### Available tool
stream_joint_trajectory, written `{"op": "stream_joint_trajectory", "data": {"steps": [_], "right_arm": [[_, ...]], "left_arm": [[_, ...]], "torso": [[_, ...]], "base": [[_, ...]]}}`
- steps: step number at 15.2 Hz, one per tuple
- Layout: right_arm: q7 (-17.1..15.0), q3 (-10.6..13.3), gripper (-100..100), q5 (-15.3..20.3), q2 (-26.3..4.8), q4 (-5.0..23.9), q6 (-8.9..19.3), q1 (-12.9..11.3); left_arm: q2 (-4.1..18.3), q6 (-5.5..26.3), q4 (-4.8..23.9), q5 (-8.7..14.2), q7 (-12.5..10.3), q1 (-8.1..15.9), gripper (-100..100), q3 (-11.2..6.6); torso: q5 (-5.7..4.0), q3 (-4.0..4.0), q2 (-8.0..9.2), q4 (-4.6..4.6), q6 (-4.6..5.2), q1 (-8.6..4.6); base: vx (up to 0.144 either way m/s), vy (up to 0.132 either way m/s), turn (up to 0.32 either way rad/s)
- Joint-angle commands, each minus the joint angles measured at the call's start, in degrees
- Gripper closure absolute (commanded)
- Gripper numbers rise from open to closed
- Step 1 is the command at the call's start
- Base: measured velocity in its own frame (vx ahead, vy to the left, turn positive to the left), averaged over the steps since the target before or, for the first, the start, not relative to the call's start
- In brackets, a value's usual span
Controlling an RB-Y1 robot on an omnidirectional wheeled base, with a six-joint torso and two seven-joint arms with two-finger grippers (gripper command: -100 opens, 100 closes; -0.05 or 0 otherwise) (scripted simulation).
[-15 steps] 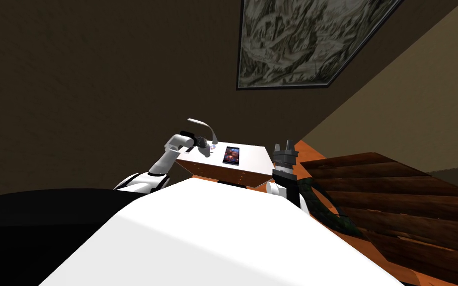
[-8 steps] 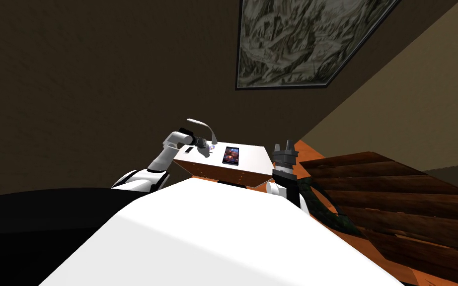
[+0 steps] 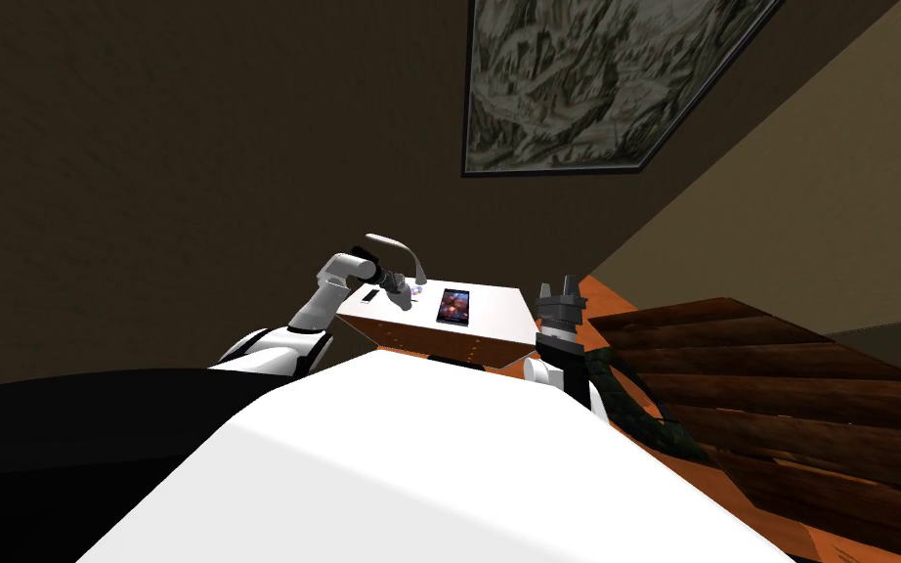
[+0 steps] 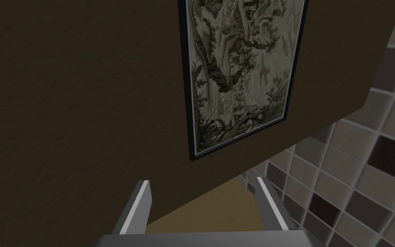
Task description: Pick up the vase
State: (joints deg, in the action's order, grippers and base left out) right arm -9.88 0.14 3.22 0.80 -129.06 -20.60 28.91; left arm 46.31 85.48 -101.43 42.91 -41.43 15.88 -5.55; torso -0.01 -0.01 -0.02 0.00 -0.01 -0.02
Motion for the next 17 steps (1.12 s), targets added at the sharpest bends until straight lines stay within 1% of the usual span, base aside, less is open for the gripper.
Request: {"op": "stream_joint_trajectory", "data": {"steps": [1, 2, 3, 4, 5, 6, 7, 8, 9, 10, 12, 13, 14, 15, 17], "right_arm": [[0.00, 0.00, 0, 0.00, 0.00, 0.00, 0.00, 0.00], [0.00, 0.00, 0, 0.00, 0.00, 0.00, 0.00, 0.00], [0.00, 0.00, 0, 0.00, 0.00, 0.00, 0.00, 0.00], [0.00, 0.00, 0, 0.00, 0.00, 0.00, 0.00, 0.00], [0.00, 0.00, 0, 0.00, 0.00, 0.00, 0.00, 0.00], [0.00, 0.00, 0, 0.00, 0.00, 0.00, 0.00, 0.00], [0.00, 0.00, 0, 0.00, 0.00, 0.00, 0.00, 0.00], [0.00, 0.00, 0, 0.00, 0.00, 0.00, 0.00, 0.00], [0.00, 0.00, 0, 0.00, 0.00, 0.00, 0.00, 0.00], [0.00, 0.00, 0, 0.00, 0.00, 0.00, 0.00, 0.00], [0.00, 0.00, 0, 0.00, 0.00, 0.00, 0.00, 0.00], [0.00, 0.00, 0, 0.00, 0.00, 0.00, 0.00, 0.00], [0.00, 0.00, 0, 0.00, 0.00, 0.00, 0.00, 0.00], [0.00, 0.00, 0, 0.00, 0.00, 0.00, 0.00, 0.00], [0.00, 0.00, 0, 0.00, 0.00, 0.00, 0.00, 0.00]], "left_arm": [[0.39, 2.54, 0.96, 0.64, -0.77, 0.97, -100, -0.07], [0.92, 4.02, 1.77, 1.49, -1.73, 1.92, -100, -0.28], [0.92, 5.07, 1.77, 1.49, -1.73, 1.92, -100, -0.28], [0.92, 5.07, 1.77, 1.49, -1.73, 1.92, -100, -0.28], [1.39, 7.20, 2.51, 2.25, -2.60, 2.78, -100, -0.47], [1.39, 7.33, 2.51, 2.25, -2.60, 2.78, -100, -0.47], [1.79, 9.23, 3.16, 2.91, -3.35, 3.53, -100, -0.64], [1.79, 9.32, 3.16, 2.91, -3.35, 3.53, -100, -0.64], [2.13, 11.00, 3.71, 3.48, -4.00, 4.16, -100, -0.78], [2.13, 11.00, 3.71, 3.48, -4.00, 4.16, -100, -0.78], [2.61, 13.41, 4.50, 4.28, -4.92, 5.07, -100, -0.98], [2.74, 14.10, 4.73, 4.51, -5.18, 5.33, -100, -1.04], [2.51, 12.86, 4.32, 4.14, -4.72, 4.85, -100, -0.95], [1.72, 11.40, 6.04, 3.18, -3.84, 4.51, -100, -0.60], [1.23, 10.31, 7.04, 2.57, -3.21, 4.27, -100, -0.38]], "torso": [[0.00, 0.00, 0.00, 0.00, 0.00, 0.00], [0.00, 0.00, 0.00, 0.00, 0.00, 0.00], [0.00, 0.00, -0.01, 0.00, 0.00, 0.00], [0.00, -0.01, -0.01, 0.00, 0.00, 0.00], [0.00, 0.00, 0.00, 0.00, 0.00, 0.00], [0.00, 0.00, 0.00, 0.00, 0.00, 0.00], [0.00, 0.00, 0.00, 0.00, 0.00, 0.00], [0.00, 0.00, 0.00, 0.00, 0.00, 0.00], [0.00, 0.00, 0.00, 0.00, 0.00, 0.01], [0.00, 0.00, 0.00, 0.00, 0.00, 0.00], [0.00, 0.00, 0.00, 0.00, -0.01, 0.01], [0.00, 0.00, 0.00, 0.00, 0.00, 0.01], [0.00, 0.00, 0.00, 0.00, 0.00, 0.01], [0.01, 0.00, 0.01, 0.00, -0.01, 0.01], [0.01, -0.01, -0.01, -0.01, 0.00, 0.00]], "base": [[0.005, -0.004, -0.012], [0.006, -0.004, -0.015], [0.007, -0.003, -0.014], [0.000, 0.000, 0.000], [0.000, 0.000, 0.000], [0.005, -0.002, -0.009], [0.006, -0.002, -0.013], [0.005, -0.002, -0.011], [0.005, -0.002, -0.010], [0.000, 0.000, 0.000], [0.003, -0.001, -0.005], [0.005, -0.002, -0.010], [0.000, 0.000, 0.000], [0.005, -0.003, -0.019], [0.008, -0.008, -0.023]]}}
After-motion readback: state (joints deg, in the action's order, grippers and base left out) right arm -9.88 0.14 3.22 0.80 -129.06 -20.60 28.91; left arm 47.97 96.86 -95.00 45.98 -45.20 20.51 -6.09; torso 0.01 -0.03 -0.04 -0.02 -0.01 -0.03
